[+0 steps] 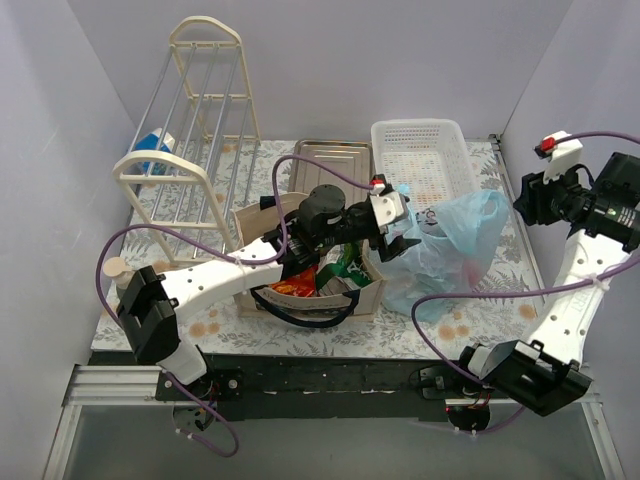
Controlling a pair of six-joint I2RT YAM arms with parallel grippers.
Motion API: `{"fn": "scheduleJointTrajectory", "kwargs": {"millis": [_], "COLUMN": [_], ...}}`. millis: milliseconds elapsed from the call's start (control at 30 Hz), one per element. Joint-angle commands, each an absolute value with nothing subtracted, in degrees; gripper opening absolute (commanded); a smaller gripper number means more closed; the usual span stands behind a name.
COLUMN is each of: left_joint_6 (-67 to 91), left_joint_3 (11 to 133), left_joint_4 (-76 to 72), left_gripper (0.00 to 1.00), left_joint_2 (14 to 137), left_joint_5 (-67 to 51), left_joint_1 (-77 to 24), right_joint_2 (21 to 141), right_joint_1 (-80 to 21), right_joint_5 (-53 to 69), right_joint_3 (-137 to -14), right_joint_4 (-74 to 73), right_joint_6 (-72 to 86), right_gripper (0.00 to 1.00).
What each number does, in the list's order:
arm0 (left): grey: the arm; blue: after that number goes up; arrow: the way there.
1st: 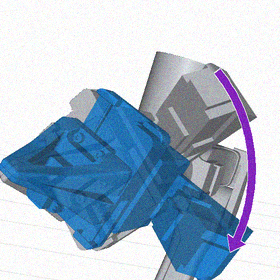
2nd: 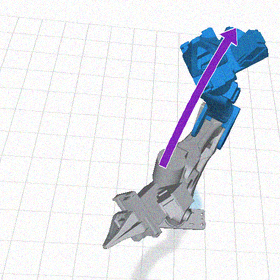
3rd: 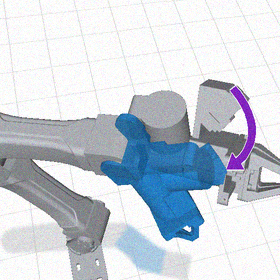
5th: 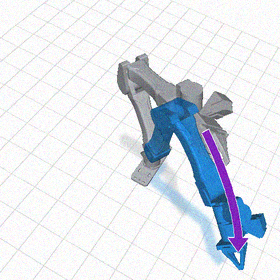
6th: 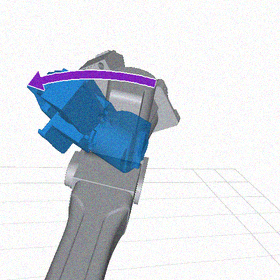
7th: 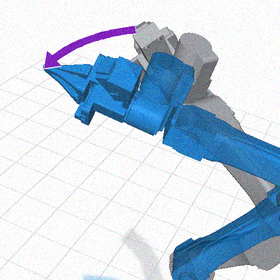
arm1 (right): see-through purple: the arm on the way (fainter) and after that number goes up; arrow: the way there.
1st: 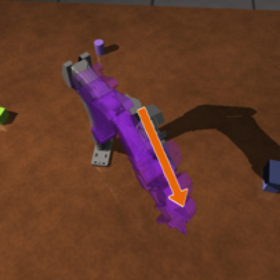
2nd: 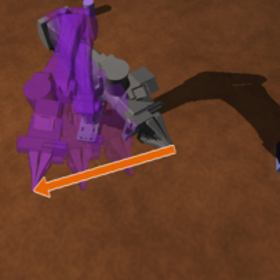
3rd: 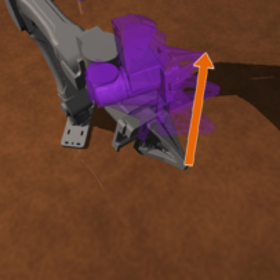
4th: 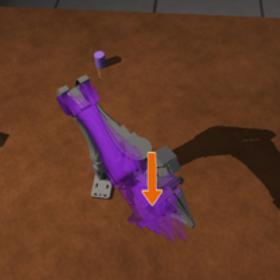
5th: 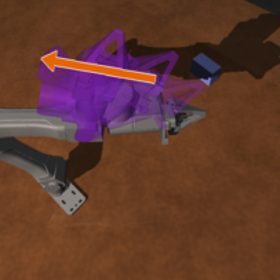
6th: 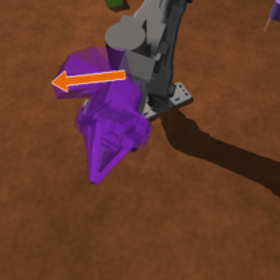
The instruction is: Untie the knot of the grocery bags and take out the mixed food
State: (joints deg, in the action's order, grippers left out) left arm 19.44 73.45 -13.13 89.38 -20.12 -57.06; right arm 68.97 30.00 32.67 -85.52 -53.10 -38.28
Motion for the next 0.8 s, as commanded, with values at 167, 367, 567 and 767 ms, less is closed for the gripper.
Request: {"fn": "scheduleJointTrajectory", "kwargs": {"millis": [167,367,567,767], "left_joint_6": [33.83,36.21,37.71,36.30], "left_joint_3": [82.35,90.25,96.06,96.94], "left_joint_4": [-9.93,-1.33,4.75,4.13], "left_gripper": [0.87,0.87,0.88,0.88], "left_joint_2": [91.49,98.51,105.64,108.80], "left_joint_5": [-12.93,-5.55,4.20,9.39], "left_joint_1": [-56.69,-56.60,-56.51,-55.72], "right_joint_2": [60.82,61.26,63.45,64.42], "right_joint_1": [30.15,28.04,23.91,20.13], "right_joint_5": [52.12,48.53,47.90,45.17], "right_joint_3": [-70.94,-65.05,-59.42,-59.39], "right_joint_4": [-70.06,-53.57,-43.96,-31.47], "right_joint_6": [-59.96,-49.68,-40.70,-29.54], "right_gripper": [0.99,0.99,0.95,0.41]}}
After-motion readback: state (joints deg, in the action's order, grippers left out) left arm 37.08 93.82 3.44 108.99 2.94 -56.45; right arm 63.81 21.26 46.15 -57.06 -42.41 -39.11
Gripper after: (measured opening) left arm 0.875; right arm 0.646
